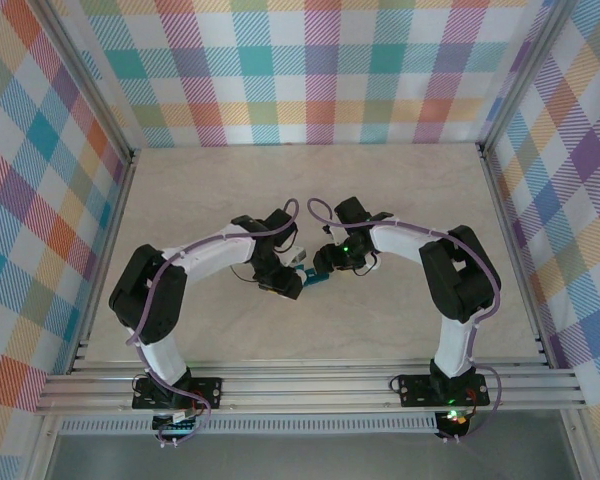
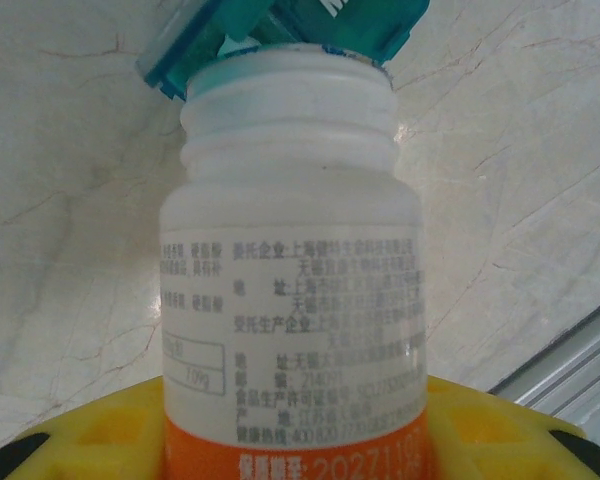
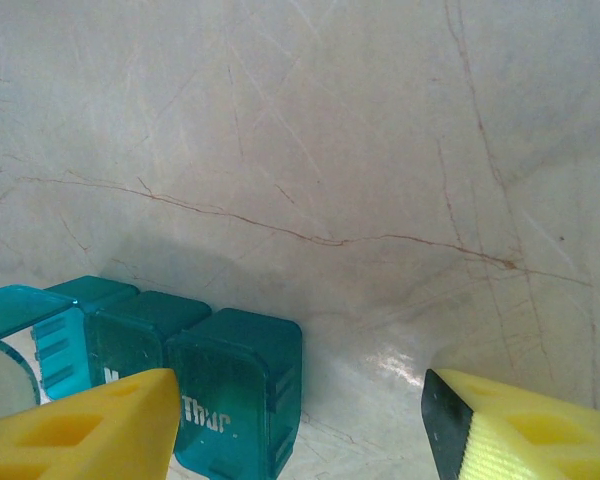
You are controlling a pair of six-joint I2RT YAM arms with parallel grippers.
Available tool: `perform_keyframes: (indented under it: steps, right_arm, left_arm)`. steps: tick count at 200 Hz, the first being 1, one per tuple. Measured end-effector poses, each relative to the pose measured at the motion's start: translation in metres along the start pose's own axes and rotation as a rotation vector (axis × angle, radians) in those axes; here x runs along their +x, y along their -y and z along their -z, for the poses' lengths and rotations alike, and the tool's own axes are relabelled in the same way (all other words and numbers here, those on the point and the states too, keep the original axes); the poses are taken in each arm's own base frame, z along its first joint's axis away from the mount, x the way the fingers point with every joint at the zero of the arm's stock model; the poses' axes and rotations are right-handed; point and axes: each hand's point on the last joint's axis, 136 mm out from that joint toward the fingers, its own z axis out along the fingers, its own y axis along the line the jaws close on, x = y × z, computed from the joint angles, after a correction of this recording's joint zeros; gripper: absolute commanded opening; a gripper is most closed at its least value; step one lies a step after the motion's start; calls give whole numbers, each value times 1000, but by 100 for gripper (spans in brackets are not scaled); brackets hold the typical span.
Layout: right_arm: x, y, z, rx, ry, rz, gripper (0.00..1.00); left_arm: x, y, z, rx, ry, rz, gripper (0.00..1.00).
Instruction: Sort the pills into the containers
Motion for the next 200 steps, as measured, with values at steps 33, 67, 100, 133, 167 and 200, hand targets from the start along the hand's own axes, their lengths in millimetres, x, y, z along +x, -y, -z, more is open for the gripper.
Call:
perform_keyframes:
  steps: [33, 67, 100, 133, 167, 200]
  right_arm:
    - [0, 0, 0, 0, 0, 0, 66]
    - [0, 0, 0, 0, 0, 0, 66]
    - [0, 0, 0, 0, 0, 0, 66]
    - [0, 0, 0, 0, -1, 0, 66]
    - [0, 0, 0, 0, -1, 0, 66]
    - [0, 0, 0, 0, -1, 0, 66]
  left_arm:
    - [-3, -1, 0, -5, -21, 7, 0]
    - [-2, -2, 2, -9, -43, 13, 0]
    - [1, -3, 1, -13, -66, 12, 0]
    - [-1, -3, 0, -15, -82, 10, 0]
    - [-3, -2, 3, -15, -83, 8, 0]
    - [-3, -3, 3, -19, -94, 15, 0]
